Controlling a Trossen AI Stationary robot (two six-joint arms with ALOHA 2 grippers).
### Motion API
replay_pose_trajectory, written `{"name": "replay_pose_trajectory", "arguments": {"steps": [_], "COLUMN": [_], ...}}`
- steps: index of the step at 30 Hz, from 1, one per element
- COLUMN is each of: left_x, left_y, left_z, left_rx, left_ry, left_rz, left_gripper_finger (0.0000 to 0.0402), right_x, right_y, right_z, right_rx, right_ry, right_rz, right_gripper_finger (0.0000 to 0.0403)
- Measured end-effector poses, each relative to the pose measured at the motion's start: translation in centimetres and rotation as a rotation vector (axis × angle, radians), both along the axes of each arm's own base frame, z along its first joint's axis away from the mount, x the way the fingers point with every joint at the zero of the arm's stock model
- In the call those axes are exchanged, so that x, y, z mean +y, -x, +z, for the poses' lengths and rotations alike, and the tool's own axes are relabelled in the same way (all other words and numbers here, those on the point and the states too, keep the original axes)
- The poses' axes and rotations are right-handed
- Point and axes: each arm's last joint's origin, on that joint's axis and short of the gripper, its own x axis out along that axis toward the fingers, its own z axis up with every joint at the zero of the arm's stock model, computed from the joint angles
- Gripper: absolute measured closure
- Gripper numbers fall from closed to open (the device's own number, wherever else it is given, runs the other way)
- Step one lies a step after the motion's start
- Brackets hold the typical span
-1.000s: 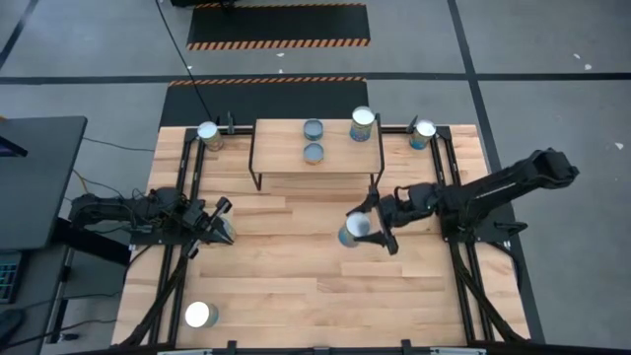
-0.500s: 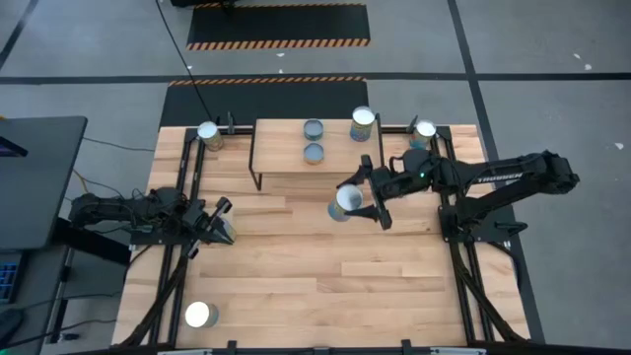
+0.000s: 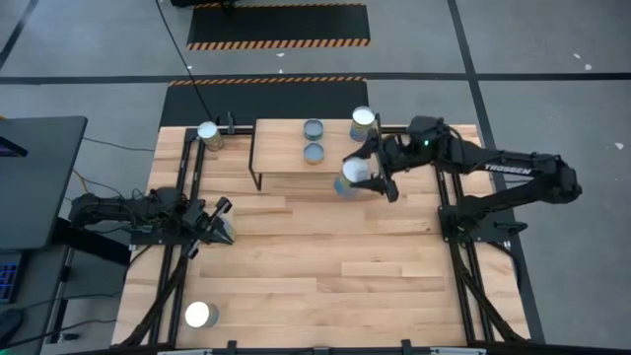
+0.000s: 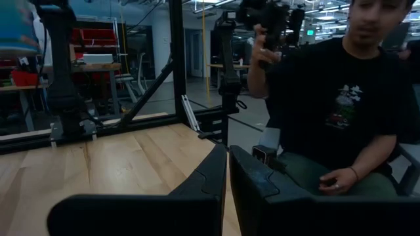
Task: Pick and place cans onto a shelf
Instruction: Put the big blue canned cherries on the shelf aligned with the other big blue canned cherries
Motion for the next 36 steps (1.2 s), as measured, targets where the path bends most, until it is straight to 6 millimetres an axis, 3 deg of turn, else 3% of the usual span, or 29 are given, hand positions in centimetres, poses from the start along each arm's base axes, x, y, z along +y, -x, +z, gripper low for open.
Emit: {"name": "replay_pose_trajectory", "arguments": {"steps": [7,14,20,36], "left_x": [0.0,0.0,0.0,0.0], "left_y": [0.0,0.0,0.0,0.0], "left_z": [0.0,0.0,0.0,0.0], "left_rx": [0.0,0.0,0.0,0.001], "left_ry": [0.0,0.0,0.0,0.0], "left_rz": [0.0,0.0,0.0,0.0], "left_gripper_finger": [0.0374,0.0374,0.0374,0.0374], "right_x": [-3.1,-7.5,-10.7,-12.7], "right_y": [1.6,1.8,2.6,2.2], "right_z": [0.7,-1.6,-3.2,-6.3], "right_rx": [0.014,0.124,0.17,0.198], "right_ry": [0.059,0.141,0.079,0.0], "right_rz": [-0.135,-0.194,-0.153,0.063], "right_gripper_finger": [0.0078,0.0078,0.0078,0.0078]}}
